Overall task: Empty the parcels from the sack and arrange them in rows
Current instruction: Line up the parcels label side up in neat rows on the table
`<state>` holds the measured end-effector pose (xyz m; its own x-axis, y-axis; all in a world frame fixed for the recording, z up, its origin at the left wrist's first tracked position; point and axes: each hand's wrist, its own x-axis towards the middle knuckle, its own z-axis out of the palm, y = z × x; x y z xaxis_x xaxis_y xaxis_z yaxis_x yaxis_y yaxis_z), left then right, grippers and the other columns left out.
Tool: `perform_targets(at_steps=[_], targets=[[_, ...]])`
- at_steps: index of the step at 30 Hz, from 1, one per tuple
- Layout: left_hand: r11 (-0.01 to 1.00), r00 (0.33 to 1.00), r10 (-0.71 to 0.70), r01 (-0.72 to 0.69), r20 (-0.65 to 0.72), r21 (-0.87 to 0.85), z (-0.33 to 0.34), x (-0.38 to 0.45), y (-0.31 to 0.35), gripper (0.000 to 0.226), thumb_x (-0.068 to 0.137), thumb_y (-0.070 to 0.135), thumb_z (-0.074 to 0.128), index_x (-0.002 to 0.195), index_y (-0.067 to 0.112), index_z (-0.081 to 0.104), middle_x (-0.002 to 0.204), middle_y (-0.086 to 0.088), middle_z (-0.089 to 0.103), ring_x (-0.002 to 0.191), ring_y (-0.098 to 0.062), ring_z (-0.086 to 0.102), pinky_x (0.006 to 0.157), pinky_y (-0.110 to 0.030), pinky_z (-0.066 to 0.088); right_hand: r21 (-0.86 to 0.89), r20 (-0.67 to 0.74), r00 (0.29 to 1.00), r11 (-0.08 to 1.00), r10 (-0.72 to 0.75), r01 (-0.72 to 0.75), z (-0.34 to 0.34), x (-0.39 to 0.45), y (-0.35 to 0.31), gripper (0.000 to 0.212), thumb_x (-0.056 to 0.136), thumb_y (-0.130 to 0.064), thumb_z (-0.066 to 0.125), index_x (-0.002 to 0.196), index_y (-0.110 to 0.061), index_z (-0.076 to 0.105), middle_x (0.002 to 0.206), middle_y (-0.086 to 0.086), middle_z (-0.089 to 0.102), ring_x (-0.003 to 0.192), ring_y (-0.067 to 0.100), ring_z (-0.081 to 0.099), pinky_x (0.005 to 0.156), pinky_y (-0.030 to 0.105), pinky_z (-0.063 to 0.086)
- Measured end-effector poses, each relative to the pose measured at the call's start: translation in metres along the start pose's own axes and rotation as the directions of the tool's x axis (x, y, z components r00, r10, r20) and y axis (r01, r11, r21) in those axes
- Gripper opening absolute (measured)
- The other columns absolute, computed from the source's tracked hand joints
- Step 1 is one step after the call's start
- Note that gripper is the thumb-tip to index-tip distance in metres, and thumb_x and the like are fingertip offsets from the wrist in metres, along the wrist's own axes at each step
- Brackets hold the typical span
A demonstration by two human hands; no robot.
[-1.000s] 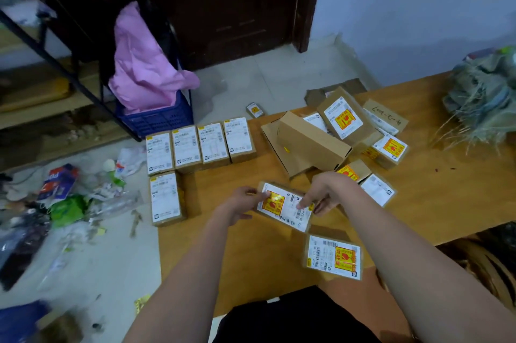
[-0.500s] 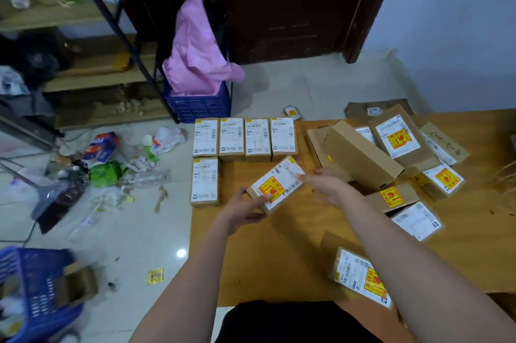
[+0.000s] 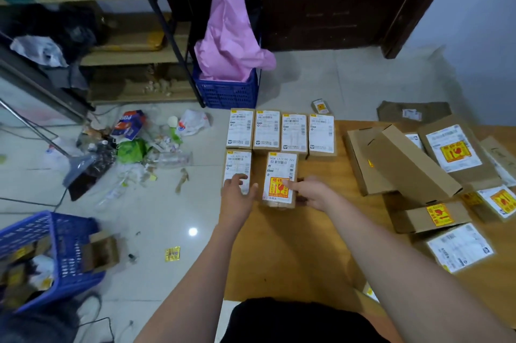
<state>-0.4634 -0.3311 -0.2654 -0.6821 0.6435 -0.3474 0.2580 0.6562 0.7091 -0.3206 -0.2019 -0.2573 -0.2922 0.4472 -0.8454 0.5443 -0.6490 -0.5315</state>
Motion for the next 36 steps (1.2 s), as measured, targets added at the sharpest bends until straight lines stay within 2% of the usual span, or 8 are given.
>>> perform_targets(at_steps=[5, 9, 13, 15, 19, 26, 31, 36], targets=[[0.991, 0.998, -0.049, 0.053, -0.035, 0.122, -0.018, 0.029, -0.021, 0.052, 0.091, 0.018, 0.062, 0.141, 0.016, 0.045, 0.138, -0.017, 0.046, 0.128, -0.035, 0.041, 0.104, -0.040, 0.037, -0.089, -0.055, 0.997, 0.994, 0.051, -0.056, 0.021, 0.024, -0.006, 0.040, 0.084, -0.021, 0.077, 0.116, -0.007, 0.059, 0.112, 0.011, 0.071, 0.100, 0.029, 0.068, 0.092, 0.050, 0.054], [0.989, 0.991, -0.121, 0.116, 0.050, 0.091, -0.025, 0.048, -0.029, 0.060, 0.094, 0.020, 0.061, 0.148, 0.016, 0.034, 0.145, -0.015, 0.041, 0.133, -0.035, 0.041, 0.107, -0.044, 0.037, -0.113, -0.063, 0.995, 0.990, 0.080, -0.087, 0.032, 0.039, -0.009, 0.043, 0.083, -0.020, 0.078, 0.120, -0.006, 0.060, 0.120, 0.011, 0.069, 0.110, 0.029, 0.065, 0.099, 0.051, 0.050], [0.984, 0.976, -0.178, 0.173, 0.128, 0.047, -0.026, 0.059, -0.035, 0.069, 0.096, 0.025, 0.060, 0.154, 0.015, 0.023, 0.149, -0.013, 0.041, 0.132, -0.031, 0.047, 0.103, -0.038, 0.043, -0.133, -0.090, 0.991, 0.985, 0.099, -0.110, 0.039, 0.054, -0.007, 0.051, 0.084, -0.021, 0.077, 0.126, -0.003, 0.056, 0.126, 0.012, 0.065, 0.117, 0.029, 0.061, 0.104, 0.049, 0.046], [0.982, 0.969, -0.190, 0.188, 0.155, 0.026, -0.027, 0.061, -0.039, 0.069, 0.097, 0.025, 0.058, 0.154, 0.016, 0.021, 0.149, -0.012, 0.043, 0.129, -0.031, 0.051, 0.101, -0.038, 0.046, -0.132, -0.118, 0.989, 0.985, 0.095, -0.110, 0.044, 0.059, -0.006, 0.052, 0.084, -0.024, 0.077, 0.126, -0.003, 0.056, 0.126, 0.012, 0.065, 0.116, 0.029, 0.062, 0.101, 0.047, 0.048], [0.975, 0.959, -0.209, 0.220, 0.191, -0.040, -0.029, 0.065, -0.044, 0.063, 0.098, 0.022, 0.056, 0.152, 0.022, 0.024, 0.146, -0.007, 0.049, 0.125, -0.030, 0.056, 0.096, -0.043, 0.051, -0.248, -0.210, 0.977, 0.966, 0.019, -0.072, 0.050, 0.061, -0.011, 0.049, 0.087, -0.033, 0.073, 0.123, -0.002, 0.061, 0.123, 0.011, 0.066, 0.112, 0.030, 0.062, 0.083, 0.037, 0.051], [0.970, 0.954, -0.196, 0.222, 0.225, -0.098, -0.031, 0.068, -0.045, 0.060, 0.099, 0.020, 0.055, 0.151, 0.026, 0.026, 0.146, -0.006, 0.049, 0.129, -0.029, 0.053, 0.098, -0.045, 0.050, -0.205, -0.215, 0.976, 0.975, 0.040, -0.086, 0.054, 0.061, -0.016, 0.042, 0.093, -0.026, 0.067, 0.126, -0.002, 0.057, 0.127, 0.015, 0.064, 0.117, 0.032, 0.060, 0.089, 0.044, 0.050], [0.970, 0.950, -0.195, 0.224, 0.242, -0.098, -0.032, 0.067, -0.044, 0.060, 0.100, 0.020, 0.054, 0.152, 0.027, 0.025, 0.146, -0.005, 0.048, 0.130, -0.028, 0.051, 0.099, -0.044, 0.049, -0.170, -0.209, 0.977, 0.983, 0.034, -0.070, 0.055, 0.064, -0.011, 0.037, 0.093, -0.027, 0.066, 0.122, -0.005, 0.059, 0.120, 0.014, 0.067, 0.108, 0.032, 0.065, 0.092, 0.049, 0.054], [0.968, 0.942, -0.199, 0.232, 0.269, -0.098, -0.032, 0.069, -0.043, 0.060, 0.100, 0.021, 0.053, 0.152, 0.028, 0.024, 0.146, -0.005, 0.048, 0.129, -0.028, 0.052, 0.101, -0.045, 0.050, -0.183, -0.235, 0.972, 0.981, 0.017, -0.062, 0.058, 0.061, -0.011, 0.035, 0.095, -0.031, 0.062, 0.120, -0.007, 0.061, 0.116, 0.012, 0.068, 0.105, 0.031, 0.066, 0.085, 0.045, 0.056]])
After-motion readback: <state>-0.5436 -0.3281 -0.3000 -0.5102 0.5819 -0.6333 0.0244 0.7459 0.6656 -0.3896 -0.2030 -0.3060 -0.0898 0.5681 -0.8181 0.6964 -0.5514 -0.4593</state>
